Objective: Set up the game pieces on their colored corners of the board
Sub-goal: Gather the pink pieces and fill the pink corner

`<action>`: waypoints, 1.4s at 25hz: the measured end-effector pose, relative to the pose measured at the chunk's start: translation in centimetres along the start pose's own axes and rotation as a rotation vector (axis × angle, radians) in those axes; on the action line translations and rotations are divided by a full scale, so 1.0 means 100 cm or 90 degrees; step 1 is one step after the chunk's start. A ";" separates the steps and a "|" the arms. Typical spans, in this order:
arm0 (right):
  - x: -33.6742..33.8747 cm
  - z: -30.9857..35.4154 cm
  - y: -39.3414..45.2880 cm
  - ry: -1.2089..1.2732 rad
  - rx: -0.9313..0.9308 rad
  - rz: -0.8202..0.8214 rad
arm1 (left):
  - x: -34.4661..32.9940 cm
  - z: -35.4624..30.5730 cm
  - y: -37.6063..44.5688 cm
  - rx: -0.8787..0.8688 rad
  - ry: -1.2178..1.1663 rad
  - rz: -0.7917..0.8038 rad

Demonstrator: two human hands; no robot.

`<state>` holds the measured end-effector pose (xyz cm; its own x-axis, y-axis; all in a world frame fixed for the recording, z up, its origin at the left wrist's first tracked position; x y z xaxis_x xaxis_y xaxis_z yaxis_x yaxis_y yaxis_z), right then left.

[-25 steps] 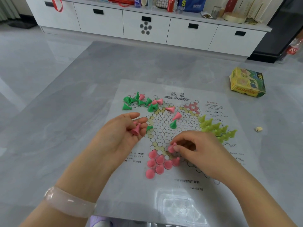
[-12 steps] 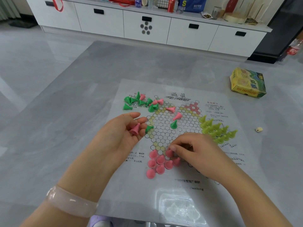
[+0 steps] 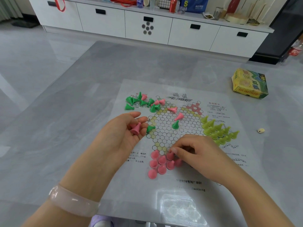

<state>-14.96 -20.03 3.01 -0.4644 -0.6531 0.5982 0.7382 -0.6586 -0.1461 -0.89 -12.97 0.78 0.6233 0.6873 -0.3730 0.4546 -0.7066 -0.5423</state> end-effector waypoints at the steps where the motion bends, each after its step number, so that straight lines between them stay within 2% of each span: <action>1: 0.000 0.000 0.000 -0.001 0.000 0.000 | 0.000 0.000 0.000 0.000 0.001 0.000; 7: -0.001 0.001 0.000 -0.009 0.006 0.005 | -0.001 0.001 0.000 0.005 0.014 0.004; 10: 0.013 0.008 0.000 -0.006 0.039 -0.072 | -0.010 0.006 -0.002 0.006 0.062 0.048; 14: 0.031 0.036 -0.006 0.092 0.152 -0.183 | -0.033 0.017 -0.008 0.005 0.156 0.153; 19: 0.030 0.055 -0.009 0.092 0.230 -0.203 | -0.040 0.021 -0.007 0.005 0.141 0.194; 26: 0.012 0.041 0.001 0.043 0.129 -0.216 | -0.045 0.025 -0.009 -0.016 0.126 0.210; 30: 0.011 0.042 0.002 0.064 0.135 -0.232 | -0.054 0.024 -0.015 -0.017 0.061 0.244; 35: 0.017 0.052 -0.005 0.078 0.182 -0.306 | -0.061 0.021 -0.020 -0.006 0.001 0.287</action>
<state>-13.56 -18.89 8.17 -0.8216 -0.3551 0.4461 0.5251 -0.7759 0.3495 -6.92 -15.42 2.58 0.7615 0.3105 -0.5689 0.1431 -0.9367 -0.3196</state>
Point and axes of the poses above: each hand's wrist, its own y-axis towards the middle knuckle, its own x-axis out of the back of the hand, z = x × y, the point moved 10 cm from there along y, towards the middle knuckle, and after that the axes turned 7 degrees about y, right-handed, at the moved point
